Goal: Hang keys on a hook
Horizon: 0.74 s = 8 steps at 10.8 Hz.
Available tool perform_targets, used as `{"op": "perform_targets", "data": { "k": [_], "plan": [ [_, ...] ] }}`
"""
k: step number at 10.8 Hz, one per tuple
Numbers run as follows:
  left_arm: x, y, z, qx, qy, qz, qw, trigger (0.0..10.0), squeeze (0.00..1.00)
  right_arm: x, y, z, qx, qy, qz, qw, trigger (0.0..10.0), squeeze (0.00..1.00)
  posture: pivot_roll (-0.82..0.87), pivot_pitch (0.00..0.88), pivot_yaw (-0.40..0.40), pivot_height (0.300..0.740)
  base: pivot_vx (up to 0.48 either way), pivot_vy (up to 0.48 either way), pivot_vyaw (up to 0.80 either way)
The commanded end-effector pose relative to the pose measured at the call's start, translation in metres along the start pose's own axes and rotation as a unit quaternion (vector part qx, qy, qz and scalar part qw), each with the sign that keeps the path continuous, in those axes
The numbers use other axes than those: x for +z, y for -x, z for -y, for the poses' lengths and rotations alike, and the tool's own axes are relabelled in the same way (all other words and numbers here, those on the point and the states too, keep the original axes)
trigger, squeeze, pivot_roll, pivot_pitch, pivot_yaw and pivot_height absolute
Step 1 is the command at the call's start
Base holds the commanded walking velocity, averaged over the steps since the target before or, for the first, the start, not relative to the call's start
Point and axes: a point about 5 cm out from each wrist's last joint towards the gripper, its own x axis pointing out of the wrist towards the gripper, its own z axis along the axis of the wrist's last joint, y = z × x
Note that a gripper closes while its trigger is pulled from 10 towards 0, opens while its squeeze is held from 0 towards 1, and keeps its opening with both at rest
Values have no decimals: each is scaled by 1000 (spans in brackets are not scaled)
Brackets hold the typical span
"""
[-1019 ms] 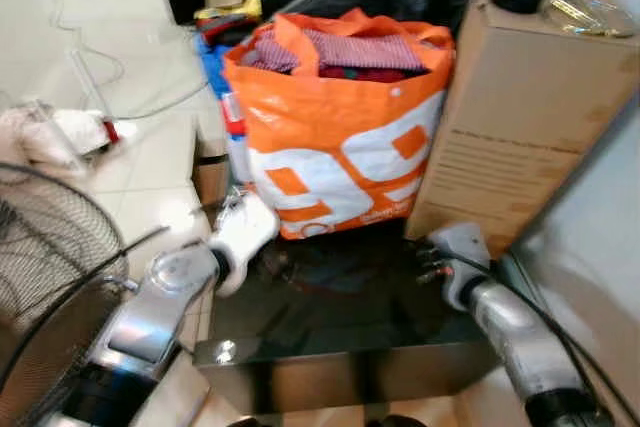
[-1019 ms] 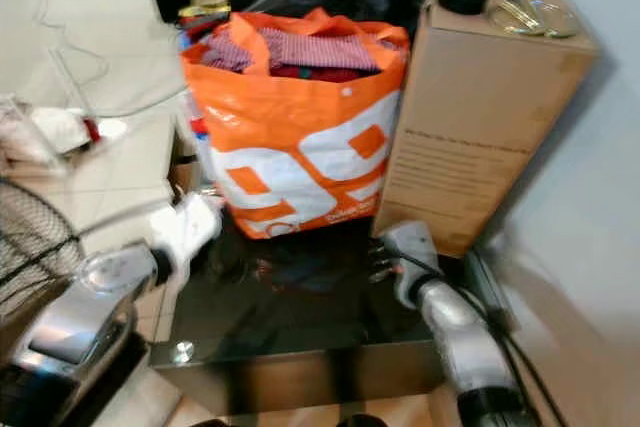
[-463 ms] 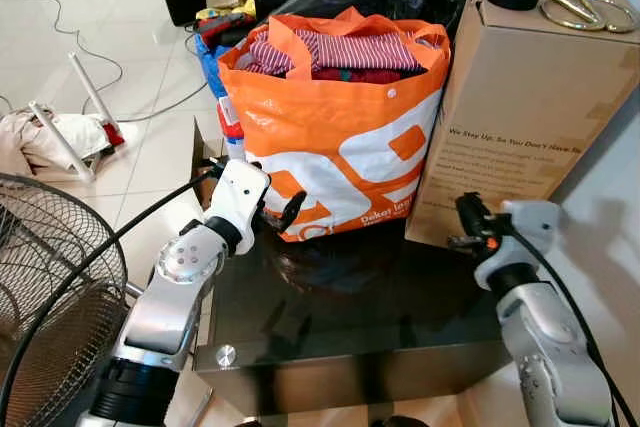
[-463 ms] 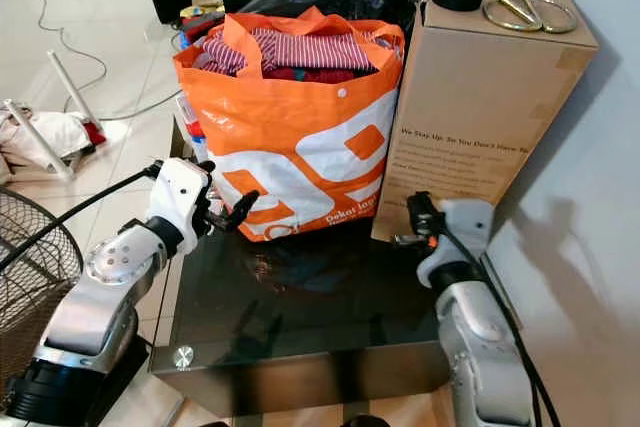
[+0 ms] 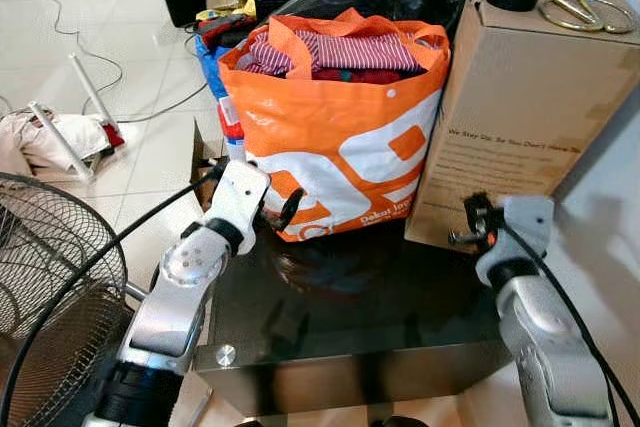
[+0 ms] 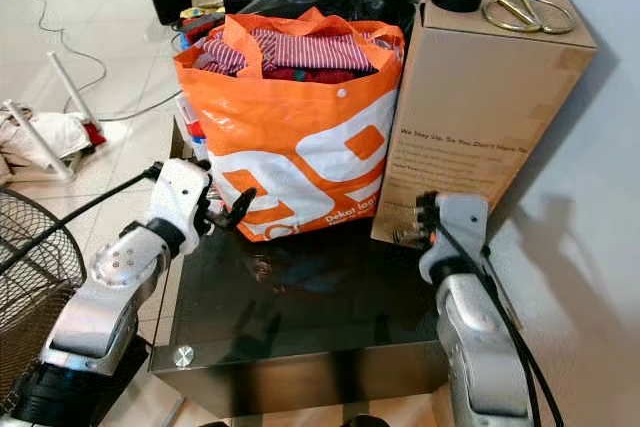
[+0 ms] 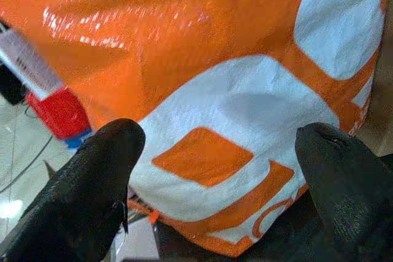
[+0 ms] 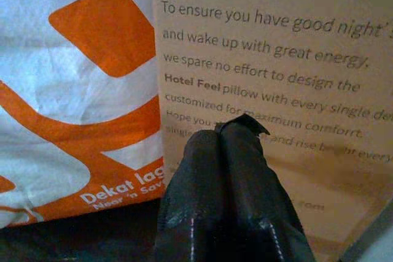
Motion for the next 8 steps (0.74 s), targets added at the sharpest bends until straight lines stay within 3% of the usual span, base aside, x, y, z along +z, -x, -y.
{"op": "perform_targets", "data": {
  "k": [1,8],
  "plan": [
    [-1,1,-1,3,-5,-6,1000,10000,616,1,0,2,-9,-11,-5,1000,10000,0,-93,0,25,740,0,0,0],
    [-3,-1,-3,14,-4,-13,1000,10000,616,4,-9,10,-16,16,-14,1000,10000,0,-72,0,3,740,0,0,0]
  ]
}}
